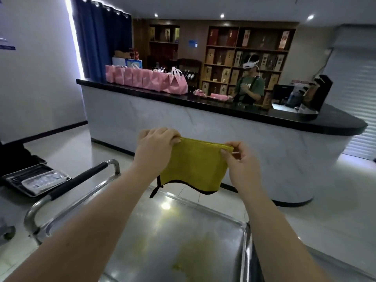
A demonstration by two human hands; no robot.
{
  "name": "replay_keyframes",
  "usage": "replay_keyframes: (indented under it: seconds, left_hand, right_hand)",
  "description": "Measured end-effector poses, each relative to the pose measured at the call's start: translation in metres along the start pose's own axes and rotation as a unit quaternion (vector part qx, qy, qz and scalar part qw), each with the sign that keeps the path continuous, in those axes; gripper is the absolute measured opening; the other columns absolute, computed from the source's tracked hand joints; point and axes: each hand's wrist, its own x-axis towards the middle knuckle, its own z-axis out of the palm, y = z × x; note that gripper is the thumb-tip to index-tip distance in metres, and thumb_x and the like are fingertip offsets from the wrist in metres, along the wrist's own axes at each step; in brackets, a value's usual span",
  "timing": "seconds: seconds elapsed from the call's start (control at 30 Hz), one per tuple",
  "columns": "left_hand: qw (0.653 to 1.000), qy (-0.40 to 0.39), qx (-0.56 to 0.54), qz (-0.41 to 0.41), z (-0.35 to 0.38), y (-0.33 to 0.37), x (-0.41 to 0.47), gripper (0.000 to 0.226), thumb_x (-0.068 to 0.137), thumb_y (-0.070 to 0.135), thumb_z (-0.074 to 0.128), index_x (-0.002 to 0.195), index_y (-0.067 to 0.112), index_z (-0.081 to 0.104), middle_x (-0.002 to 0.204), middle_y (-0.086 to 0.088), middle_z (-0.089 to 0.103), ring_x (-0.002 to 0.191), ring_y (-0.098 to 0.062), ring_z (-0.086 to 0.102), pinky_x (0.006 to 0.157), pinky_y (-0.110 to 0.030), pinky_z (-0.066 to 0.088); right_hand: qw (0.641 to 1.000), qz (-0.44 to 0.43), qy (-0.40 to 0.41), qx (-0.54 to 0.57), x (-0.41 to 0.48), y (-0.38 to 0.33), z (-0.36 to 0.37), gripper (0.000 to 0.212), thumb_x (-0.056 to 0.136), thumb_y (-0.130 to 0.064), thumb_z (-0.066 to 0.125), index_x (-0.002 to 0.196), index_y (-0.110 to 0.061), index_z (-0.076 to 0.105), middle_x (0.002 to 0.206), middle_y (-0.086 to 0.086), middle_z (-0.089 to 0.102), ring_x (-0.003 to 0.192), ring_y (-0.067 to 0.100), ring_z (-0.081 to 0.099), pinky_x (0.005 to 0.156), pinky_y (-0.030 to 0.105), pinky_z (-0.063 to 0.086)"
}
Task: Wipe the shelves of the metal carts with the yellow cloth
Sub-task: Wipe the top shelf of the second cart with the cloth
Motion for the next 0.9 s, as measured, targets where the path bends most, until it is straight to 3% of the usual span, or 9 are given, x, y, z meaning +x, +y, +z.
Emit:
replay_keyframes:
  seconds: [0.07, 0.2, 0.43, 0.53, 0.7, 0.77, 0.9]
  left_hand:
    - [1.0, 0.004, -0.018, 0.011, 0.018, -0.011, 0.013, 0.022, 0.096, 0.025, 0.051, 0.101, 0.016, 0.071, 0.096, -0.003, 0.071, 0.093, -0.029, 0.063, 0.09, -0.047, 0.044]
    - [0.997, -0.025, -0.068, 0.035, 0.063, -0.031, 0.033, 0.026, 0.097, 0.028, 0.045, 0.104, 0.022, 0.069, 0.095, 0.003, 0.07, 0.09, -0.024, 0.062, 0.09, -0.032, 0.028]
    - [0.958, -0.193, -0.206, 0.051, 0.158, -0.054, -0.006, 0.022, 0.097, 0.024, 0.049, 0.102, 0.026, 0.07, 0.102, 0.01, 0.071, 0.096, -0.016, 0.062, 0.088, -0.028, 0.023]
    - [0.925, -0.3, -0.223, 0.062, 0.186, -0.058, -0.051, 0.02, 0.1, 0.021, 0.049, 0.104, 0.029, 0.067, 0.103, 0.014, 0.067, 0.097, -0.01, 0.058, 0.093, -0.029, 0.026]
    - [0.834, -0.486, -0.259, 0.037, 0.21, -0.067, -0.144, 0.014, 0.098, 0.023, 0.053, 0.104, 0.028, 0.065, 0.097, 0.014, 0.061, 0.1, -0.017, 0.059, 0.095, -0.04, 0.042]
    - [0.799, -0.531, -0.28, 0.016, 0.209, -0.07, -0.175, 0.012, 0.098, 0.025, 0.054, 0.104, 0.029, 0.065, 0.095, 0.015, 0.059, 0.099, -0.017, 0.06, 0.088, -0.034, 0.046]
    - [0.761, -0.576, -0.298, -0.014, 0.206, -0.073, -0.213, 0.015, 0.1, 0.028, 0.052, 0.107, 0.024, 0.065, 0.097, 0.011, 0.059, 0.091, -0.01, 0.054, 0.078, -0.026, 0.043]
  right_hand:
    - [1.0, 0.0, 0.014, -0.013, 0.011, 0.008, 0.008, 0.011, 0.097, -0.019, 0.058, 0.108, -0.019, 0.06, 0.096, -0.009, 0.06, 0.084, 0.002, 0.055, 0.063, 0.007, 0.042]
    - [0.996, 0.016, 0.08, -0.03, 0.016, 0.029, 0.023, 0.009, 0.098, -0.022, 0.057, 0.106, -0.025, 0.056, 0.094, -0.017, 0.057, 0.083, -0.001, 0.055, 0.066, 0.005, 0.043]
    - [0.97, 0.141, 0.192, -0.044, -0.044, 0.098, 0.052, 0.015, 0.097, -0.016, 0.059, 0.103, -0.03, 0.06, 0.094, -0.009, 0.063, 0.089, 0.005, 0.059, 0.076, 0.018, 0.047]
    - [0.947, 0.226, 0.22, -0.065, -0.093, 0.125, 0.064, 0.022, 0.095, -0.014, 0.059, 0.102, -0.035, 0.06, 0.102, -0.009, 0.064, 0.097, 0.01, 0.061, 0.084, 0.027, 0.05]
    - [0.903, 0.348, 0.235, -0.094, -0.187, 0.139, 0.079, 0.024, 0.095, -0.008, 0.059, 0.102, -0.031, 0.061, 0.097, -0.014, 0.064, 0.089, -0.004, 0.059, 0.079, 0.014, 0.047]
    - [0.886, 0.377, 0.242, -0.117, -0.217, 0.135, 0.083, 0.026, 0.095, -0.008, 0.058, 0.101, -0.033, 0.061, 0.097, -0.019, 0.063, 0.09, -0.009, 0.057, 0.076, 0.006, 0.043]
    - [0.852, 0.418, 0.266, -0.168, -0.244, 0.146, 0.086, 0.021, 0.097, -0.012, 0.056, 0.108, -0.029, 0.062, 0.098, -0.023, 0.059, 0.093, -0.005, 0.054, 0.076, 0.006, 0.038]
